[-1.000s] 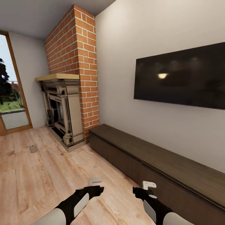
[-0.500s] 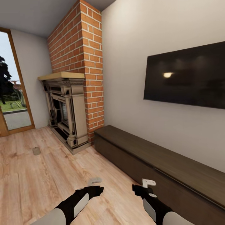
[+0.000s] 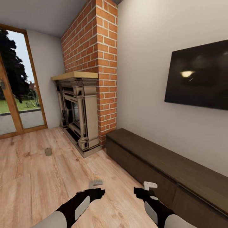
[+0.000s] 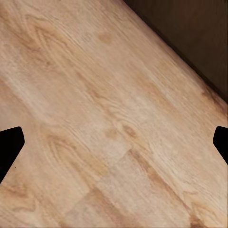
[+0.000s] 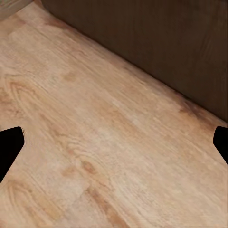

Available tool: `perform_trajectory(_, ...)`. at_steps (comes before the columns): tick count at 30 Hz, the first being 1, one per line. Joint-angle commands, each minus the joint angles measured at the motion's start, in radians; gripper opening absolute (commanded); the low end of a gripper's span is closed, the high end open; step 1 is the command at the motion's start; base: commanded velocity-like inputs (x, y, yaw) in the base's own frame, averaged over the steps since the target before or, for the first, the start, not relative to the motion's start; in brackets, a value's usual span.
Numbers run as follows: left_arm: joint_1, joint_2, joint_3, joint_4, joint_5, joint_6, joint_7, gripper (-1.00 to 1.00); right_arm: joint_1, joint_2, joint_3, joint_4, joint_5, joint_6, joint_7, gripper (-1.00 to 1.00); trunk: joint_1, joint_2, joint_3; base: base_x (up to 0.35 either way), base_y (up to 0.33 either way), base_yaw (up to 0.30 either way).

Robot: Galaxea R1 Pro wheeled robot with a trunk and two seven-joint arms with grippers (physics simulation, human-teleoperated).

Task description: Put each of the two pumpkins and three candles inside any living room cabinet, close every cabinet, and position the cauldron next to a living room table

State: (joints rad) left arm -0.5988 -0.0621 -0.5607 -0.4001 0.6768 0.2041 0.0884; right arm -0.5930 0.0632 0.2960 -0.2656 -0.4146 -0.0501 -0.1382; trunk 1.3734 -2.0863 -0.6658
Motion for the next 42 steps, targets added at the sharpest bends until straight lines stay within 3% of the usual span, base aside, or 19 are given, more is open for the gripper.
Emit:
perform_trajectory(1, -0.001, 0.001, -0.008, -0.002, 0.01, 0.002, 0.008, 1.0, -0.001, 0.0, 0.009, 0.0, -0.01, -0.004, -0.006, 1.0, 0.0, 0.0, -0.002, 0.295, 0.012, 0.242)
perform_trajectory(13, -0.001, 0.008, -0.007, -0.003, 0.011, 0.003, 0.007, 1.0, -0.001, 0.0, 0.009, 0.0, -0.01, -0.003, -0.005, 1.0, 0.0, 0.0, -0.014, 0.318, 0.003, 0.242)
perform_trajectory(19, -0.001, 0.02, -0.006, -0.001, 0.012, 0.005, -0.029, 1.0, -0.001, 0.0, 0.009, 0.0, -0.009, -0.003, -0.005, 1.0, 0.0, 0.0, -0.021, 0.31, 0.069, 0.239)
perform_trajectory(42, -0.001, 0.028, -0.005, 0.004, 0.021, 0.006, -0.05, 1.0, -0.001, 0.0, 0.009, 0.0, -0.009, -0.007, -0.002, 1.0, 0.0, 0.0, -0.043, 0.218, 0.258, 0.203)
